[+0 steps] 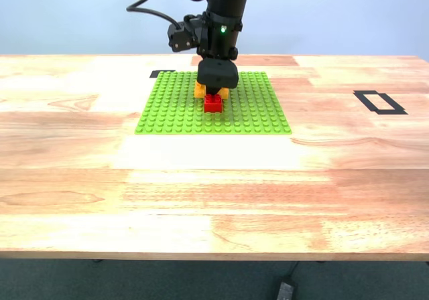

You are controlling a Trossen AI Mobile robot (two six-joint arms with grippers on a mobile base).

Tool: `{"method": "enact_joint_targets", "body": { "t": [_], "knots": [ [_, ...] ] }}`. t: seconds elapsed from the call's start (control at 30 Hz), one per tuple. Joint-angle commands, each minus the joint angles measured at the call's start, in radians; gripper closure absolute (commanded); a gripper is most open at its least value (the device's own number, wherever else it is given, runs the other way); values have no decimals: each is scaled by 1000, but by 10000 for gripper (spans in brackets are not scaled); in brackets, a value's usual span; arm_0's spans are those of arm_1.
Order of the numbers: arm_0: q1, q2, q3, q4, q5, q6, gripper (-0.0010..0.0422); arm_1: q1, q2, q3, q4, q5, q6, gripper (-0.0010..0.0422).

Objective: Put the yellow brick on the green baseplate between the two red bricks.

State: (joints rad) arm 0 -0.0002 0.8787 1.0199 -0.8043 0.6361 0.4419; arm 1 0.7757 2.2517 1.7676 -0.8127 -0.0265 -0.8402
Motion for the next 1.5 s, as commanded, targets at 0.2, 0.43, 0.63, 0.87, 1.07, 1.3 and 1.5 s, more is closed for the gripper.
{"method": "enact_joint_targets", "body": {
  "t": [0.2, 0.43, 0.63, 0.87, 1.07, 1.3, 1.5],
  "knots": [
    [0, 0, 0, -5, 0, 1, 412, -1, -2, -29, 21, 7, 16, 397],
    [0, 0, 0, -3, 1, 1, 412, -5, -8, -26, 27, 6, 16, 349],
    [0, -3, 0, -2, 0, 1, 412, -5, -2, -26, 34, 8, 24, 262],
    [0, -5, 0, -2, 0, 1, 413, -5, -19, -32, 58, 32, 28, 205],
    [0, -5, 0, -2, 0, 1, 413, -5, -42, -37, 72, 34, 25, 203],
    [0, -5, 0, -4, 0, 1, 413, -5, -68, -25, 72, 39, 35, 203],
    [0, -5, 0, -4, 1, 1, 413, -5, -88, -38, 67, 60, 36, 225]
  ]
}}
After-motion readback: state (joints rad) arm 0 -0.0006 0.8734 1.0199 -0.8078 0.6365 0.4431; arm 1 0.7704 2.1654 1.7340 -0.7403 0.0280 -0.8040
